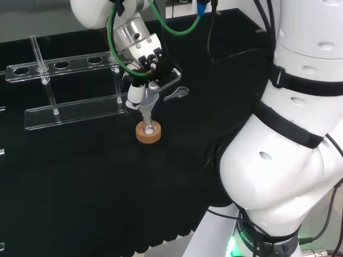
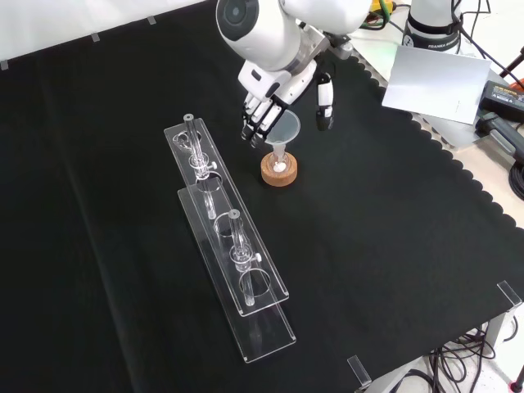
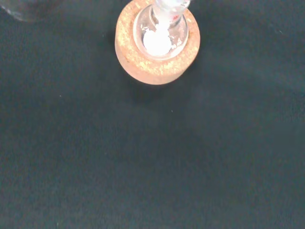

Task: Remove the funnel from the round-bottom flask.

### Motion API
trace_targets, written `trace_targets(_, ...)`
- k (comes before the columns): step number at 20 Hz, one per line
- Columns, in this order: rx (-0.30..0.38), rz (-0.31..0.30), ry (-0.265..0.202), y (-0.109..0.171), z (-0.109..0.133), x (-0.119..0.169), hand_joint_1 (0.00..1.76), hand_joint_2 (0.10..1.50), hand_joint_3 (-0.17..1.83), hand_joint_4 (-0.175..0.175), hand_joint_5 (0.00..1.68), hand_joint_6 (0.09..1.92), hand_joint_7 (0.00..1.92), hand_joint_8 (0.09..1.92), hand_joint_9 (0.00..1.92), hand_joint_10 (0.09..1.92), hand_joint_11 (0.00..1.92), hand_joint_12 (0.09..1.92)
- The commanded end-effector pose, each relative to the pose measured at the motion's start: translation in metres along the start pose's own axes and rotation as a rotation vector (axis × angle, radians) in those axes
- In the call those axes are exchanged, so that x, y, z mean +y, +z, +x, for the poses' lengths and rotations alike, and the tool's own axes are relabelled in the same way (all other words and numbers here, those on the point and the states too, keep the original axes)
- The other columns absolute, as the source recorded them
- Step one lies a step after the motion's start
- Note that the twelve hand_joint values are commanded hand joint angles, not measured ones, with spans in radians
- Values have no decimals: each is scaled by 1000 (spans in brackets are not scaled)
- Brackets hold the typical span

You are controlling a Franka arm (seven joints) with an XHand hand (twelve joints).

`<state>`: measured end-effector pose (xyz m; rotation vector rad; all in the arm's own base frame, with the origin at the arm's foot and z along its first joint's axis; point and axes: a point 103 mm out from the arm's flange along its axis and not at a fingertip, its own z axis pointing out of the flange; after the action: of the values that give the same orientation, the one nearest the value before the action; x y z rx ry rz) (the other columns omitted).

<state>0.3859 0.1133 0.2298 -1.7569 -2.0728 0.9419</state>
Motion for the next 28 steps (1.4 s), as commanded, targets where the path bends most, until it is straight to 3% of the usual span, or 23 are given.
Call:
trace_targets(1, -2, 9, 30, 4, -12, 2, 682, 773, -80, 38, 0, 87, 0, 87, 0, 782, 269, 1515)
trace_targets(5, 2, -2, 35, 6, -18, 2, 679, 773, -79, 40, 0, 87, 0, 87, 0, 760, 251, 1520)
trace_targets(6, 22, -7, 22, 12, -38, 0, 679, 773, -79, 40, 0, 87, 0, 87, 0, 756, 246, 1521)
trace_targets(8, 26, -7, 18, 14, -47, -1, 676, 774, -79, 40, 0, 87, 0, 87, 0, 750, 240, 1524)
trace_targets(14, 15, -5, 22, 10, -19, 4, 669, 774, -78, 41, 0, 87, 0, 87, 0, 743, 233, 1530)
trace_targets(20, 21, -24, -6, 9, -15, 2, 664, 775, -78, 41, 0, 87, 0, 87, 0, 765, 229, 1540)
trace_targets(28, 13, -1, -9, 11, -14, 7, 662, 775, -78, 40, 2, 87, 0, 87, 0, 776, 232, 1543)
